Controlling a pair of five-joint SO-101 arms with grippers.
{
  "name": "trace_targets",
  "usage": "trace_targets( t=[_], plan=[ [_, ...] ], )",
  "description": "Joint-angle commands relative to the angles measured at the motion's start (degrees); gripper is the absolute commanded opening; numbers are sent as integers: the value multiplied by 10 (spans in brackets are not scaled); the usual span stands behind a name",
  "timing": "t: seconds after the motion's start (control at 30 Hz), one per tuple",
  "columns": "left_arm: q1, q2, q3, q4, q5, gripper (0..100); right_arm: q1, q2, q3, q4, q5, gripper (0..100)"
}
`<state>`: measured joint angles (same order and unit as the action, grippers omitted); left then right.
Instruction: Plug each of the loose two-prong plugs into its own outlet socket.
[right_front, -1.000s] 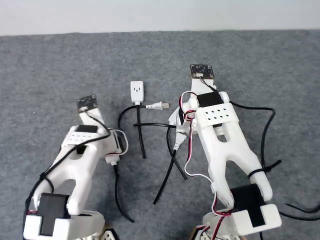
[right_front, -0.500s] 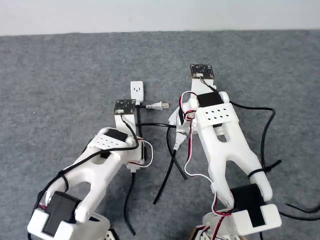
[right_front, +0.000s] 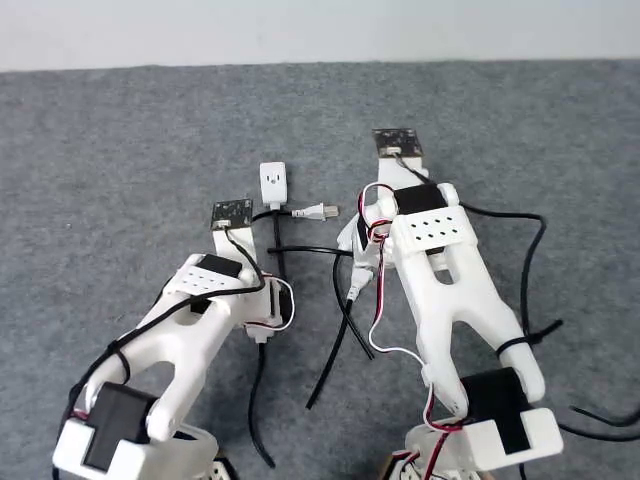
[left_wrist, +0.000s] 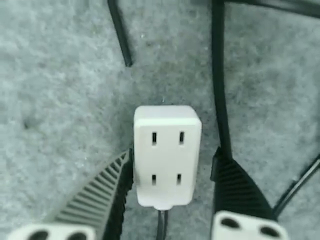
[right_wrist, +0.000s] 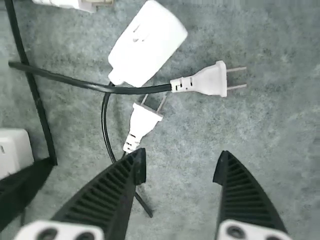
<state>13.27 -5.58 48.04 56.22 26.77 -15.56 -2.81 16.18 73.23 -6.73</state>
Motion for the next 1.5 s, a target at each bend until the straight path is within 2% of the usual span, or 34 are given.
trace_targets(
  t=[0.0, 0.17, 0.3, 0.4, 0.53, 0.63, 0.83, 1.0, 1.27, 1.33, 1.47],
  plan=[
    [-5, -52, 3, 3, -11, 246, 10, -29, -23, -22, 131, 215],
    [-8, -164, 53, -8, -29, 246, 62, -29, -23, -69, 288, 215],
    [-8, -259, 120, -55, -51, 249, 65, -15, -16, -87, 396, 215],
    [-25, -319, 153, -72, -75, 249, 65, 13, -13, -103, 553, 215],
    [-91, -365, 177, -93, -96, 249, 72, 65, -14, -100, 792, 215],
    [-136, -367, 184, -136, -103, 249, 80, 90, -27, -105, 888, 215],
    [-154, -333, 179, -161, -102, 249, 72, 126, -77, -100, 912, 215],
    [-158, -298, 159, -171, -102, 248, 51, 142, -60, -100, 986, 215],
    [-171, -279, 150, -183, -101, 248, 18, 182, -60, -105, 992, 214],
    [-171, -279, 150, -183, -101, 248, 19, 195, -64, -105, 992, 186],
    [-171, -279, 150, -183, -101, 247, 43, 220, -93, -105, 990, 50]
  ],
)
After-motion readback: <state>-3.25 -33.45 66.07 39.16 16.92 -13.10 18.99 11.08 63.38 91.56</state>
